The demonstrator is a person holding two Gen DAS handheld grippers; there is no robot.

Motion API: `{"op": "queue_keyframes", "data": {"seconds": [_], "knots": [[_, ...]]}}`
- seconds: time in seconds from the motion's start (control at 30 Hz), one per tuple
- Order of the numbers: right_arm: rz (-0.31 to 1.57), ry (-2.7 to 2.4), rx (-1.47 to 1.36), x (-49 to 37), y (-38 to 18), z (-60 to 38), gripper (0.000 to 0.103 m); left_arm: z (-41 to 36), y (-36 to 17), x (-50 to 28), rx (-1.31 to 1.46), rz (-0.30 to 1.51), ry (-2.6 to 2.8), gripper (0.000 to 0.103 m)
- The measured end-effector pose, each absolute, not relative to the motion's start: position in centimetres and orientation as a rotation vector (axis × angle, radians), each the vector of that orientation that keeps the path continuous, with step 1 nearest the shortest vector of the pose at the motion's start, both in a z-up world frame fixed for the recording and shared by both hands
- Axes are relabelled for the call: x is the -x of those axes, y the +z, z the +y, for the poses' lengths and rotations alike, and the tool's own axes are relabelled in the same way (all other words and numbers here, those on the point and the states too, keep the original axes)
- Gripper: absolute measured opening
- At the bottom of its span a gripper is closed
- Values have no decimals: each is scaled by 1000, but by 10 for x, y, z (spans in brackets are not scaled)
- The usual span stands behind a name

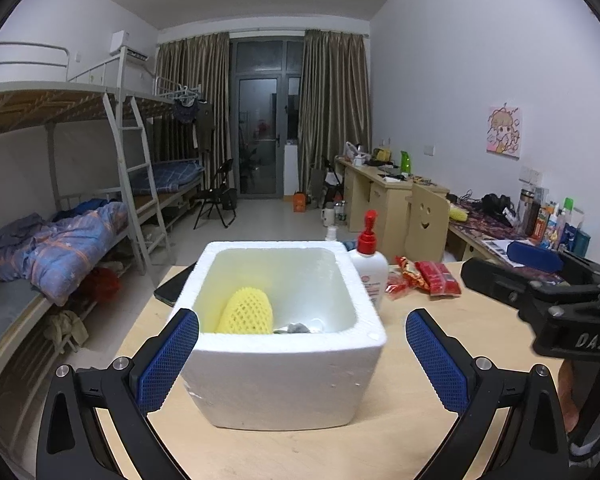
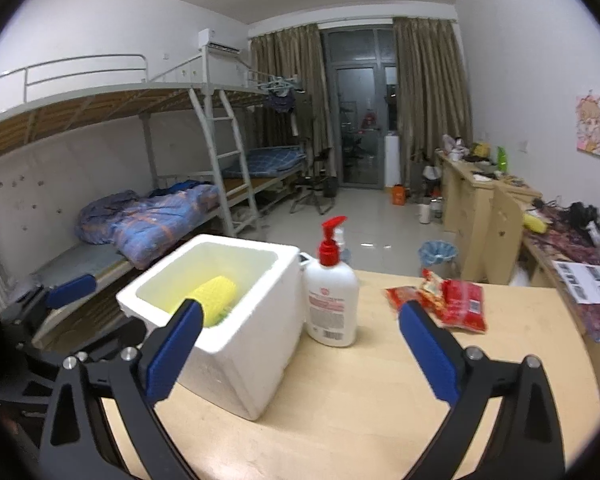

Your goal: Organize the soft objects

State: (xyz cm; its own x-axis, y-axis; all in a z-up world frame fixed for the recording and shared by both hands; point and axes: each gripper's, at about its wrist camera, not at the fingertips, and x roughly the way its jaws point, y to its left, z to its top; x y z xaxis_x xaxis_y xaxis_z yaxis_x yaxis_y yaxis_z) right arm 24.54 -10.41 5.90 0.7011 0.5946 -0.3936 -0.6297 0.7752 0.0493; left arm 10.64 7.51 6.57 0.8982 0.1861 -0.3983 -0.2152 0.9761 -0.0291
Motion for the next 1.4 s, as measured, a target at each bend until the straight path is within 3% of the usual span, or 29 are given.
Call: {"op": "queue_keyframes", "data": {"seconds": [0.53,0.93,1.4], "knots": [[347,656,51,-195,50,-146,103,42,61,-58,61,324,209,103],[290,662,-17,-162,18,-174,103,39,26,-32,112,319,218,103],[335,680,-19,-152,-14,-173,103,40,4,-19,121,318,219,103]]}}
